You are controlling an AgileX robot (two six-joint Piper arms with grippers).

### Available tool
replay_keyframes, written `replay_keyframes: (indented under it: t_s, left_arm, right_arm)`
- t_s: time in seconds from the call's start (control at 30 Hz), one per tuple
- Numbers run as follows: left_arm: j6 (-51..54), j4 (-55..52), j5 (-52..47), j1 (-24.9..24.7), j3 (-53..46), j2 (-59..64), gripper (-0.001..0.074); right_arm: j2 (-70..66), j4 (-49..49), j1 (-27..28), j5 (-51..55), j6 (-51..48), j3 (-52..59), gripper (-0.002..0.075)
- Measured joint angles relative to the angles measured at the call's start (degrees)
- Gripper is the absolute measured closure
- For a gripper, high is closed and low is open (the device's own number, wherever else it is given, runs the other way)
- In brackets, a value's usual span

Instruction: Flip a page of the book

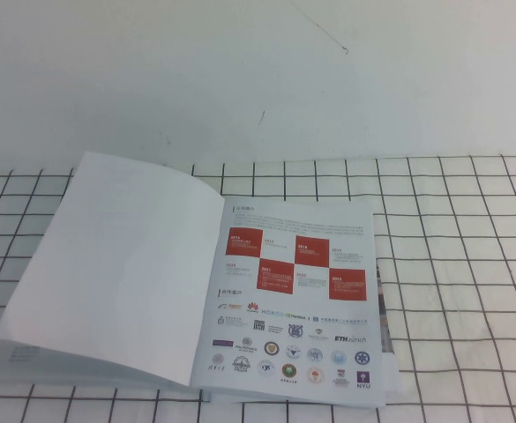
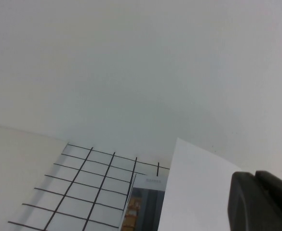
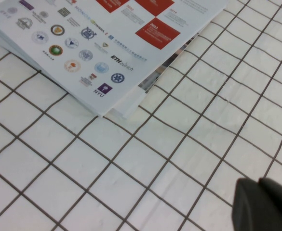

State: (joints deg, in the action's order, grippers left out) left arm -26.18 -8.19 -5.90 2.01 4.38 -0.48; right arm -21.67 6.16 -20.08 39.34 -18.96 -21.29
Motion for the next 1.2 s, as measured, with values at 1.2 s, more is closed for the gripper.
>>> replay_keyframes:
  t_s: [1.2]
  left_arm:
    - [16.06,5.05,-13.20,-4.32,-5.68,0.00,0.0738]
  right_arm:
    - [0.00,0.00,0.00,0.00,0.00,0.00,0.0725]
